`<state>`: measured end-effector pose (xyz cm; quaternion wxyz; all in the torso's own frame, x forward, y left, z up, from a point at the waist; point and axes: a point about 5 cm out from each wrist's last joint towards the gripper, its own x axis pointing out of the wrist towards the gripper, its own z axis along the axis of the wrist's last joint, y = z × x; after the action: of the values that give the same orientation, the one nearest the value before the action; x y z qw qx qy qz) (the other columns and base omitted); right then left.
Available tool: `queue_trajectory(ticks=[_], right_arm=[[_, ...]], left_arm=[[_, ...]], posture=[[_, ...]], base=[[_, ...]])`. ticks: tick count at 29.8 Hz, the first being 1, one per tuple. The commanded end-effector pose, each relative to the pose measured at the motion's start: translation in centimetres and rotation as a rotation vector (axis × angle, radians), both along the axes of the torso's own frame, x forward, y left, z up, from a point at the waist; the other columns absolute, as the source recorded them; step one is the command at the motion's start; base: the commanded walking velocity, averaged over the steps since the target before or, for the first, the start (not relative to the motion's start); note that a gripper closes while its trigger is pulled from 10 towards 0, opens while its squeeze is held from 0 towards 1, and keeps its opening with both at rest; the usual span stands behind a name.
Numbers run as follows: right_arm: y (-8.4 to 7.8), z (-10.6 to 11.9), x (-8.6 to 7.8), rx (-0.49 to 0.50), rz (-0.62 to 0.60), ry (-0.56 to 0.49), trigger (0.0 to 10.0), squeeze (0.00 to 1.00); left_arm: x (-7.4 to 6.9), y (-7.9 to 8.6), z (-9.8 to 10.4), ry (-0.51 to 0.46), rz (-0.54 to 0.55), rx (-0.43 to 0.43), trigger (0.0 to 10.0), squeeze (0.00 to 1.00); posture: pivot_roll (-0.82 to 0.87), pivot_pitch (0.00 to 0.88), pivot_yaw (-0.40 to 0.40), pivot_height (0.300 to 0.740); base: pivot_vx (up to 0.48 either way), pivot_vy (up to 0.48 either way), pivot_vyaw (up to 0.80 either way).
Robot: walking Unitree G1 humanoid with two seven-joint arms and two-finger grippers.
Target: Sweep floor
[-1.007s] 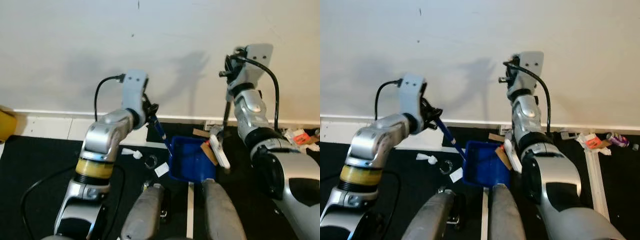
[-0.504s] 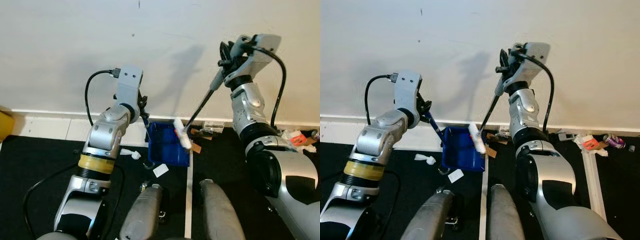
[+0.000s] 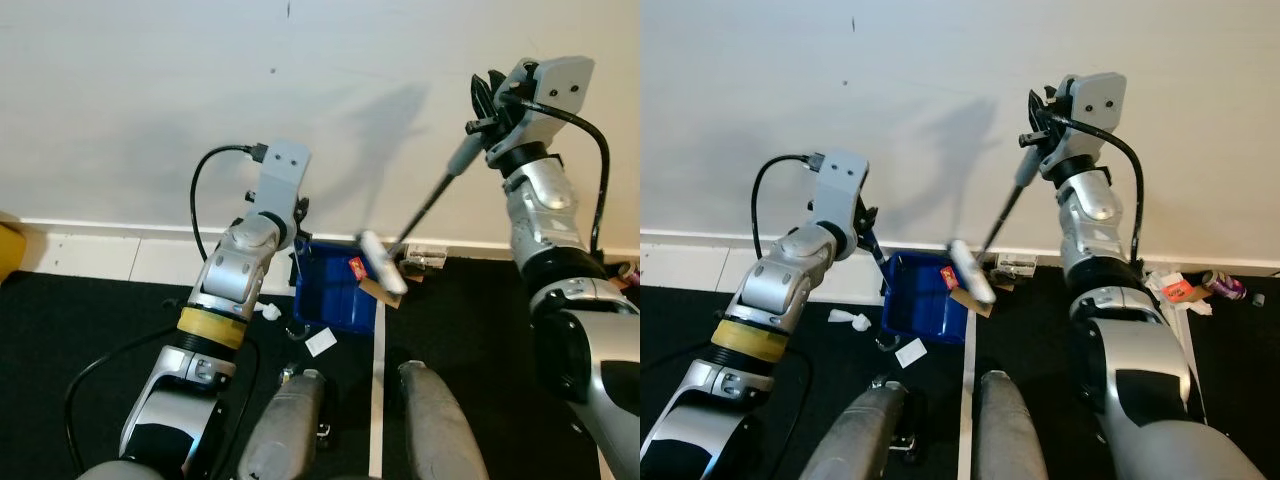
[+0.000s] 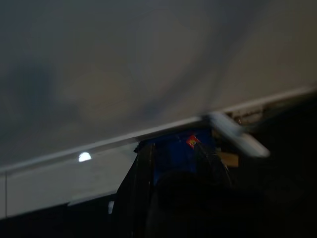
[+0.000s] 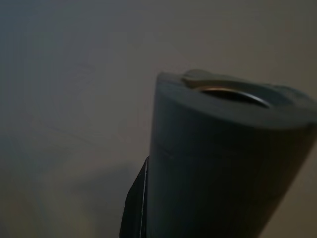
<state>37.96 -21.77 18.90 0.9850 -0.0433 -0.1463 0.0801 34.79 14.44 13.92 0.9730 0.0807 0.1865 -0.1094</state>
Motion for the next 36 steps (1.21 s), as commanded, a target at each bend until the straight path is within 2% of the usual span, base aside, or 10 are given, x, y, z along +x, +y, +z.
queue_trajectory(ticks=[1, 4, 9, 18, 20, 22, 24, 27, 33, 36], right_arm=[[-1.1, 0.5, -0.4, -0.008, -0.028, -0.038, 10.0, 0.00], [-1.7, -0.3, -0.9, -0.068, -0.039, -0.016, 10.0, 0.00], [-1.0, -1.3, -1.2, -0.052, -0.016, -0.013, 10.0, 0.00], [1.9, -3.2, -0.9, -0.072, 0.022, 0.044, 10.0, 0.00], [2.3, -3.2, -0.8, -0.077, 0.032, 0.041, 10.0, 0.00], [2.3, -3.0, -0.8, -0.072, 0.036, 0.030, 10.0, 0.00], [2.0, -2.9, -0.9, -0.071, 0.029, 0.029, 10.0, 0.00], [1.7, -2.8, -0.9, -0.058, 0.016, 0.026, 10.0, 0.00], [1.5, -2.6, -0.8, -0.045, 0.002, 0.018, 10.0, 0.00], [1.4, -2.7, -0.8, -0.038, -0.003, 0.020, 10.0, 0.00]], left_arm=[[0.2, 2.1, 0.5, 0.012, 0.049, -0.012, 10.0, 0.00], [0.3, 3.4, 1.0, 0.026, 0.042, -0.008, 10.0, 0.00], [0.5, 4.9, 0.7, 0.042, 0.079, 0.028, 10.0, 0.00], [-0.1, 3.6, -2.2, 0.099, 0.068, 0.112, 10.0, 0.00], [0.1, 4.3, -1.4, 0.073, 0.098, 0.103, 10.0, 0.00], [0.5, 5.7, 0.2, 0.038, 0.145, 0.056, 10.0, 0.00], [0.6, 6.4, 1.5, 0.025, 0.150, -0.013, 10.0, 0.00], [0.5, 7.0, 2.5, 0.014, 0.132, -0.054, 10.0, 0.00], [0.0, 7.8, 2.0, 0.016, 0.128, 0.033, 10.0, 0.00], [-0.1, 7.3, 0.9, 0.042, 0.130, 0.006, 10.0, 0.00]], posture=[[0.04, 0.160, 0.038, 0.740], [0.05, 0.162, 0.046, 0.740], [0.06, 0.173, 0.061, 0.740], [0.07, 0.177, 0.068, 0.740], [0.07, 0.174, 0.069, 0.740], [0.07, 0.170, 0.064, 0.740], [0.08, 0.166, 0.062, 0.740], [0.08, 0.164, 0.061, 0.740], [0.08, 0.153, 0.059, 0.740], [0.07, 0.148, 0.052, 0.740]], base=[[0.000, 0.000, 0.00], [0.000, 0.000, 0.00], [0.000, 0.000, 0.00], [0.000, 0.000, 0.00], [0.000, 0.000, 0.00], [0.000, 0.000, 0.00], [0.000, 0.000, 0.00], [0.000, 0.000, 0.00], [0.000, 0.000, 0.00], [0.000, 0.000, 0.00]])
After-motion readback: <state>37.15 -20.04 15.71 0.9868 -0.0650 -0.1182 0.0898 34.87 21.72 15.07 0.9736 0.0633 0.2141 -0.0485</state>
